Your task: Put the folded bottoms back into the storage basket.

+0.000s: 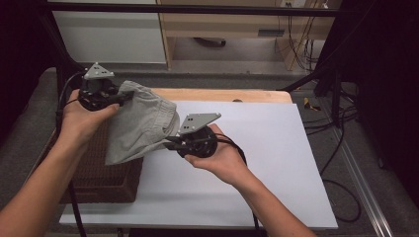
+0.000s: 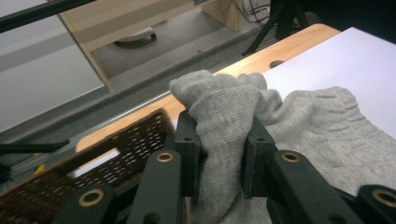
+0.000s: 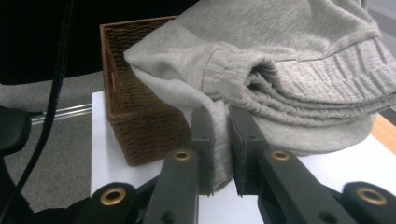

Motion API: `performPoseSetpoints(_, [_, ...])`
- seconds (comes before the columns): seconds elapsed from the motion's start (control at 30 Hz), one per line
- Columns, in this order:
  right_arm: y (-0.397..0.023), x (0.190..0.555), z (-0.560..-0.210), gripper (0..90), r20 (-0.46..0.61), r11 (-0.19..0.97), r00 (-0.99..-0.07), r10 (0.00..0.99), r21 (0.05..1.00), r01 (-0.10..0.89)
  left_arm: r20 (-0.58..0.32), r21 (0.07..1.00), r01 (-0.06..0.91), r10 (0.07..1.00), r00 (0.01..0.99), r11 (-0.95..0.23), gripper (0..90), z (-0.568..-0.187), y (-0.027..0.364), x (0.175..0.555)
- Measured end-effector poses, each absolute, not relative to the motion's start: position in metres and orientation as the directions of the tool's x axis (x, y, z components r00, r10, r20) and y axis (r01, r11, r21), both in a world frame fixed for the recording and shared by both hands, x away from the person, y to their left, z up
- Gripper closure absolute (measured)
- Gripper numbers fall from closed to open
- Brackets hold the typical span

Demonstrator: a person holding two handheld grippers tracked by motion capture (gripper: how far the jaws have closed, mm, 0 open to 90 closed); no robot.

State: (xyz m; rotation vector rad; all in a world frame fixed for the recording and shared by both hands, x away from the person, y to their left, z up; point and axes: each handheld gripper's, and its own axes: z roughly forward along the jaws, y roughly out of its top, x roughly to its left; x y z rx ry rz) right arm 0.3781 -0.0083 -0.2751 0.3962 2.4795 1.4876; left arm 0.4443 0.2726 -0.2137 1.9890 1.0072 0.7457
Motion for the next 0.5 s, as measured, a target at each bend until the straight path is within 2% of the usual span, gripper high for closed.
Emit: performPoseSetpoints(0.5, [0.025,0.390,-0.273,81.2,-0.030,0.411,-0.950,0.311,0.905,0.106,0.151,0.836,0.404,0.864,0.479,-0.370,72.4,-0.210,0.306,0.441])
